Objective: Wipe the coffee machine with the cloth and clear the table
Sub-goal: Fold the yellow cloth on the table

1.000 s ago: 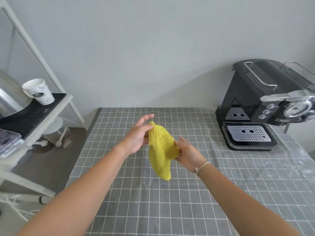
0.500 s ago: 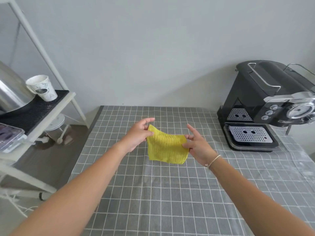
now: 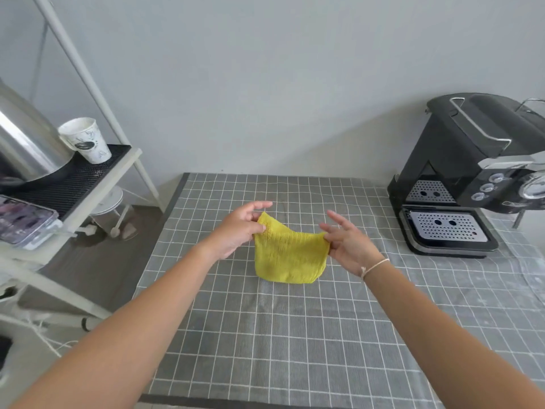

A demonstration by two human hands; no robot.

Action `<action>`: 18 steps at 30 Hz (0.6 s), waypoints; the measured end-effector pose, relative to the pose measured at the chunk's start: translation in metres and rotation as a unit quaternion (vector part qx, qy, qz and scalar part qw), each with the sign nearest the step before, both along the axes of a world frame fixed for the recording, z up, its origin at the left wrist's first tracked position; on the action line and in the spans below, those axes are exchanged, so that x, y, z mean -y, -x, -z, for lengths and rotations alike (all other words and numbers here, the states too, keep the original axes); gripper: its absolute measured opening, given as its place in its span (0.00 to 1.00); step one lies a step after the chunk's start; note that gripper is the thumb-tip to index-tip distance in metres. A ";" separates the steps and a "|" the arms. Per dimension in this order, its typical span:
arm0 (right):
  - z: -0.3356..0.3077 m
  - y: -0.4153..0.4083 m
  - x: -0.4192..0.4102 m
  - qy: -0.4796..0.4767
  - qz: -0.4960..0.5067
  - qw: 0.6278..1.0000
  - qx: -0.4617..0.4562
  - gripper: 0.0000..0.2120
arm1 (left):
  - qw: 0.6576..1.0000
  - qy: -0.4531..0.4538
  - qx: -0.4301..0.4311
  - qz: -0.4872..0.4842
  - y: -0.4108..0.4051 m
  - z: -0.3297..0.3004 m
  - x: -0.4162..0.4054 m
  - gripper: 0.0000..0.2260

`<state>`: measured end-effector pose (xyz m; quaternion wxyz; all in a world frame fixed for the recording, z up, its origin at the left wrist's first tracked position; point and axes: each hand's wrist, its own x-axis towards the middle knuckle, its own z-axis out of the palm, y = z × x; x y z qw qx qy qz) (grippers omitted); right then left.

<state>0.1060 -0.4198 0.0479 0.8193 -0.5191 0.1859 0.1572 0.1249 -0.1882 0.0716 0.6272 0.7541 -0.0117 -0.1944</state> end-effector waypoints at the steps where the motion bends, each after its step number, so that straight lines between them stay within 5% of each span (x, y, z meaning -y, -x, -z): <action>1: -0.005 0.000 -0.002 0.026 -0.002 0.999 0.029 0.26 | 1.000 -0.024 0.006 -0.001 0.000 0.001 -0.003 0.22; 6: -0.013 0.008 -0.017 0.262 -0.091 0.951 0.137 0.21 | 0.986 -0.151 0.045 0.050 0.003 -0.001 -0.020 0.18; 10: -0.003 0.018 -0.040 0.501 -0.157 0.828 0.196 0.20 | 0.954 -0.276 0.070 0.094 0.010 0.004 -0.040 0.16; 18: 0.003 0.022 -0.107 0.629 -0.249 0.701 0.225 0.17 | 0.917 -0.369 0.126 0.082 0.032 0.010 -0.100 0.11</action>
